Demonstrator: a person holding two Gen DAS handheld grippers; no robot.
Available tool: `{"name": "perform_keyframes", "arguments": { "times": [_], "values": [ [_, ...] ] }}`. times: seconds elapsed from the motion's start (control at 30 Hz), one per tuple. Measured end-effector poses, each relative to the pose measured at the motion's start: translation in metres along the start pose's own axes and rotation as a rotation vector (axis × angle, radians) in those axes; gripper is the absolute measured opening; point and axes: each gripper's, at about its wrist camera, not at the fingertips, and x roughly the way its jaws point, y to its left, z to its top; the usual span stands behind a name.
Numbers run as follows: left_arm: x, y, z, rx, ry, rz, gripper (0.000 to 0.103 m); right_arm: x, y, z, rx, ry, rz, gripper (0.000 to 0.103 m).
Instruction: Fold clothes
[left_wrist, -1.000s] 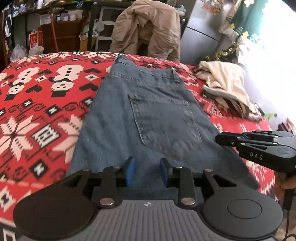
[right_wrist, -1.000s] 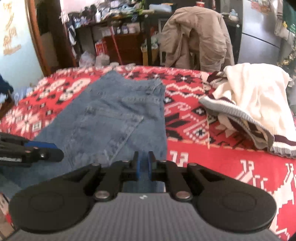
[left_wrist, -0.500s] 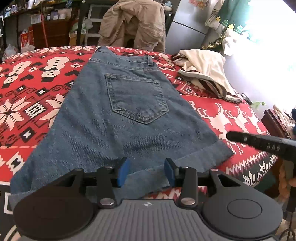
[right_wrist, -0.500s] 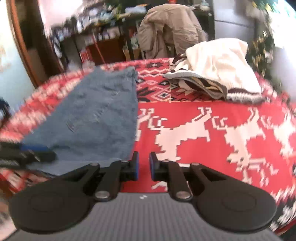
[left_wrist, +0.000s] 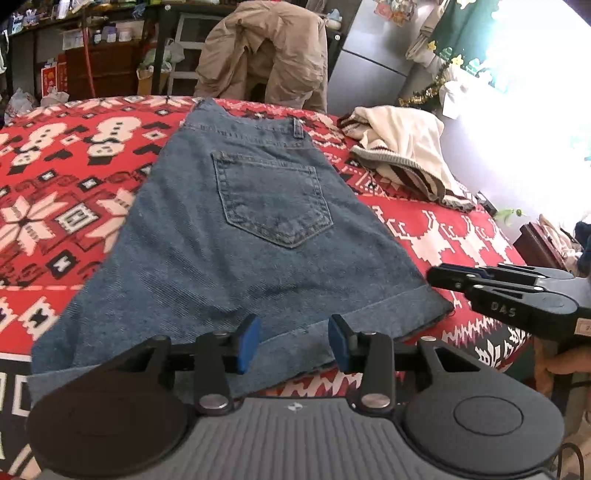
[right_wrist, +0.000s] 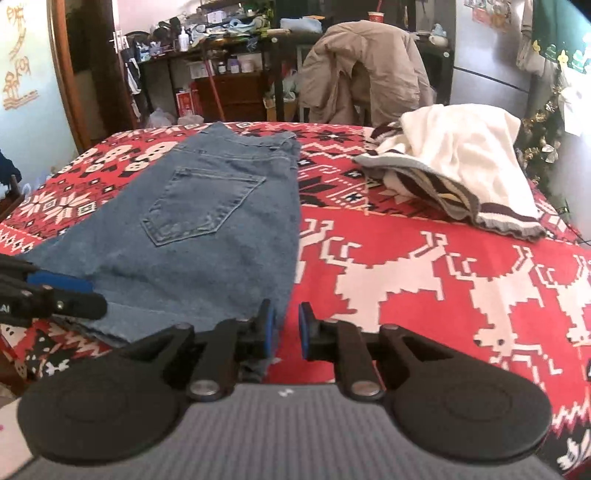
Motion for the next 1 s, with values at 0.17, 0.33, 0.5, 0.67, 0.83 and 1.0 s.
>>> {"name": "perform_keyframes", "arguments": {
  "times": [0.17, 0.33, 0.5, 0.67, 0.83, 1.0],
  "values": [
    [-0.005, 0.011, 0.005, -0.019, -0.040, 0.042, 0.040, -0.012, 0.002, 0.008, 0.020, -0.025, 0.025, 0.015],
    [0.009, 0.021, 0.013, -0.026, -0.065, 0.092, 0.030, 0.001, 0.041, 0.021, -0.053, -0.045, 0.102, 0.013],
    [0.017, 0.028, 0.009, -0.016, -0.072, 0.147, 0.014, 0.034, 0.089, 0.030, -0.100, -0.024, 0.176, 0.003],
    [0.007, 0.031, -0.001, 0.020, -0.077, 0.204, 0.010, 0.051, 0.111, 0.020, -0.194, -0.008, 0.174, 0.001],
    [-0.008, 0.040, -0.014, 0.028, -0.075, 0.212, 0.009, 0.034, 0.075, 0.008, -0.180, 0.012, 0.120, 0.000],
    [-0.019, 0.046, -0.019, -0.007, -0.079, 0.219, 0.009, 0.011, 0.033, 0.000, -0.143, 0.018, 0.061, 0.000]
  ]
}}
